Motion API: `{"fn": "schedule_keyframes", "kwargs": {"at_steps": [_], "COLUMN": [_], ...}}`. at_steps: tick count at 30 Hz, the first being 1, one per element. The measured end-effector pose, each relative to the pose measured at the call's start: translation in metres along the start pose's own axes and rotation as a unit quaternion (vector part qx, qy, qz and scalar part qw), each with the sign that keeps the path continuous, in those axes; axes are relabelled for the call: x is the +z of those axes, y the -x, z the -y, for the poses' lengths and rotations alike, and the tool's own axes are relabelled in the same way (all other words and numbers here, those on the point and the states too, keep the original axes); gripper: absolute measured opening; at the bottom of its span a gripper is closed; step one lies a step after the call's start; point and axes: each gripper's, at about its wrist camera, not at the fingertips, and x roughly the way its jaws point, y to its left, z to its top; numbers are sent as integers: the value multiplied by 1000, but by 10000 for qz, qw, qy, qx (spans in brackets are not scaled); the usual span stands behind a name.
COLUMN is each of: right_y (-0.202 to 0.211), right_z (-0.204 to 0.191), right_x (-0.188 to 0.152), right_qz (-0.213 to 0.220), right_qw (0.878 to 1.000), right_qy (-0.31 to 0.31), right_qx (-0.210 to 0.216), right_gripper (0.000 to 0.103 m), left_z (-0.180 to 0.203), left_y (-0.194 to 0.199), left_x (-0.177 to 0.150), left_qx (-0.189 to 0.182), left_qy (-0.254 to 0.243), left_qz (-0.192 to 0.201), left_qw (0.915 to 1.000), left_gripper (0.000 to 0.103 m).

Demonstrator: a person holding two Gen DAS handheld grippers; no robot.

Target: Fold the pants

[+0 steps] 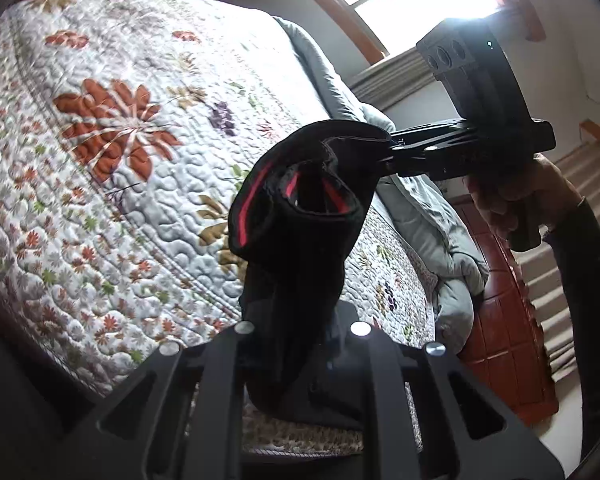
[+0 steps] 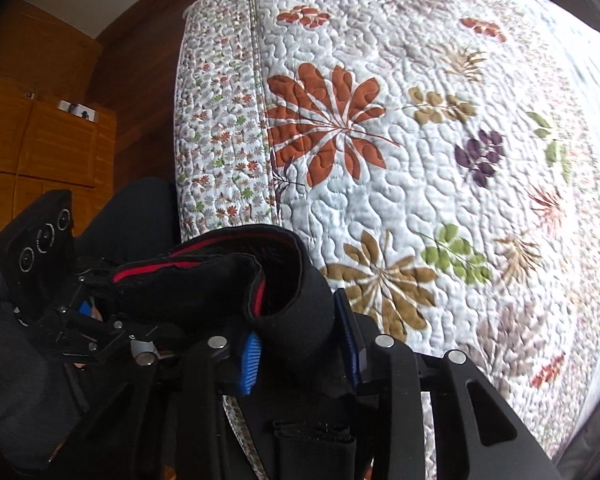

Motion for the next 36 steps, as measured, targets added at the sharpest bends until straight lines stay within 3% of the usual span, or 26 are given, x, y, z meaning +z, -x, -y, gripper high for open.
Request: {"fn": "schedule_keyframes", "kwargs": {"at_steps": [17,36], "right_y": [79,119], "right_z": [-26,-28], "right_x": [-101,-214], "right_qz": [531,920], "right_qw": [9906,9759], "right_qy": [-561,-1030], "right_qx": [-1127,-1690], "right_gripper": [30,27], "left_z": [98,183], "left_y": [0,-26], "left_x": [-20,-69], "left_qx": [-275,-456], "left_qy": [-1280,-2200], "left_qz": [-126,-361], "left_qw": [9913,9738], "left_gripper": [13,13]}}
